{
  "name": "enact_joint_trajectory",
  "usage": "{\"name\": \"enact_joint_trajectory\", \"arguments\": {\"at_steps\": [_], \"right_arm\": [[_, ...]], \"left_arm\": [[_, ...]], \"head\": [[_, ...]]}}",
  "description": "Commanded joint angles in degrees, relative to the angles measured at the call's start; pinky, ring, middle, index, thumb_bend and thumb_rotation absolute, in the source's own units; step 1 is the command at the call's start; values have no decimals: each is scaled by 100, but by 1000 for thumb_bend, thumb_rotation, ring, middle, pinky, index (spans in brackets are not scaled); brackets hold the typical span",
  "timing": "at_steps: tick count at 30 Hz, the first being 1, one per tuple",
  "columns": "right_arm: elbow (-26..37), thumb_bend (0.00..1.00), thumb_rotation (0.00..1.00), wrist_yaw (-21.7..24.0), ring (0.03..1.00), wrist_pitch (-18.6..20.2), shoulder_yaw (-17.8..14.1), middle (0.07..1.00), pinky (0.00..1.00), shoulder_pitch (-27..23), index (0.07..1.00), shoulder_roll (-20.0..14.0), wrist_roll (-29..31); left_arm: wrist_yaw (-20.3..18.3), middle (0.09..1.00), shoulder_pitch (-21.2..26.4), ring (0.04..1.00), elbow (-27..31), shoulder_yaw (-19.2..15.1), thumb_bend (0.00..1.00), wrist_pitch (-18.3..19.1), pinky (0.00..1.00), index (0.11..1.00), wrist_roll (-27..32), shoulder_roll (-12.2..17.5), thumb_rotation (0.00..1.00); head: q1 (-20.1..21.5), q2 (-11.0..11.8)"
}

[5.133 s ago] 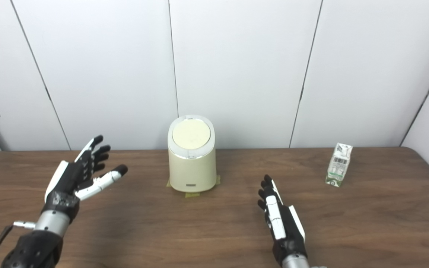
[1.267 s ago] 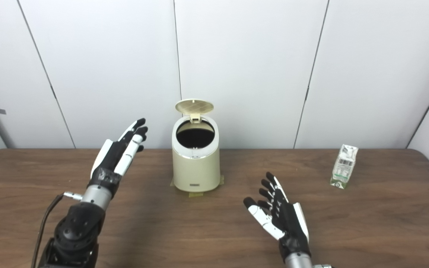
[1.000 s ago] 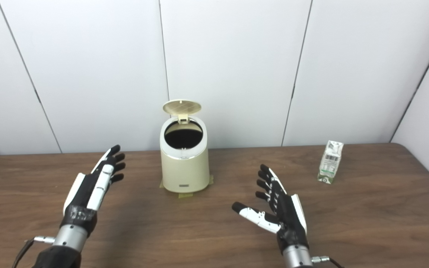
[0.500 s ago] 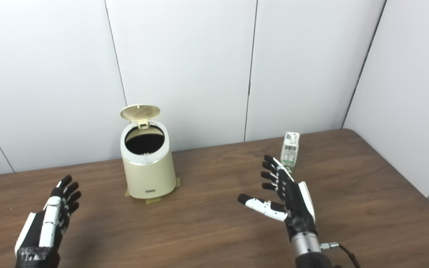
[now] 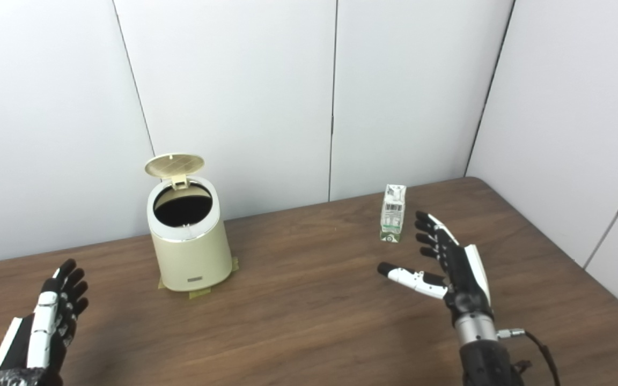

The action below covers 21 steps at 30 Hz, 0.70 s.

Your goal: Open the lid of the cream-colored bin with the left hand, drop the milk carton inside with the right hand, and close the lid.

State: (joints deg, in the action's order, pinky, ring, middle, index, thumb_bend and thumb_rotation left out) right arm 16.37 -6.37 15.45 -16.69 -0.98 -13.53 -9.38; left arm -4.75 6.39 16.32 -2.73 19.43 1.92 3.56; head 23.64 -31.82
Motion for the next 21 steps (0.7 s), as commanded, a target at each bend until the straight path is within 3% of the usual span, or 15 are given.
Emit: {"name": "enact_joint_trajectory", "arguments": {"at_steps": [1, 7, 12, 16, 21], "right_arm": [[-45, 829, 241, -71, 822, -33, -67, 869, 769, -373, 859, -215, -48], [-667, 863, 233, -118, 836, 242, -36, 864, 784, -925, 851, -663, -418], [-1396, 826, 176, -91, 714, 408, 148, 869, 566, -1465, 869, -1002, -626], [-1930, 820, 135, -58, 693, 403, 312, 882, 490, -1821, 881, -1216, -709], [-2623, 855, 134, -8, 758, 398, 608, 871, 468, -2250, 877, -1467, -862]], "left_arm": [[44, 988, 214, 989, 220, 7, 435, -56, 1000, 1000, 58, -28, 1000], [13, 989, 156, 991, 294, 36, 438, -68, 1000, 1000, 78, 2, 1000], [17, 984, 139, 985, 388, 24, 433, 21, 1000, 1000, 99, 17, 1000], [-16, 983, 149, 988, 487, 26, 419, 127, 1000, 1000, 113, 65, 1000], [-28, 983, 156, 988, 573, 25, 420, 240, 1000, 1000, 101, 112, 1000]], "head": [[25, -16], [94, -49], [95, -89], [83, -114], [23, -81]]}}
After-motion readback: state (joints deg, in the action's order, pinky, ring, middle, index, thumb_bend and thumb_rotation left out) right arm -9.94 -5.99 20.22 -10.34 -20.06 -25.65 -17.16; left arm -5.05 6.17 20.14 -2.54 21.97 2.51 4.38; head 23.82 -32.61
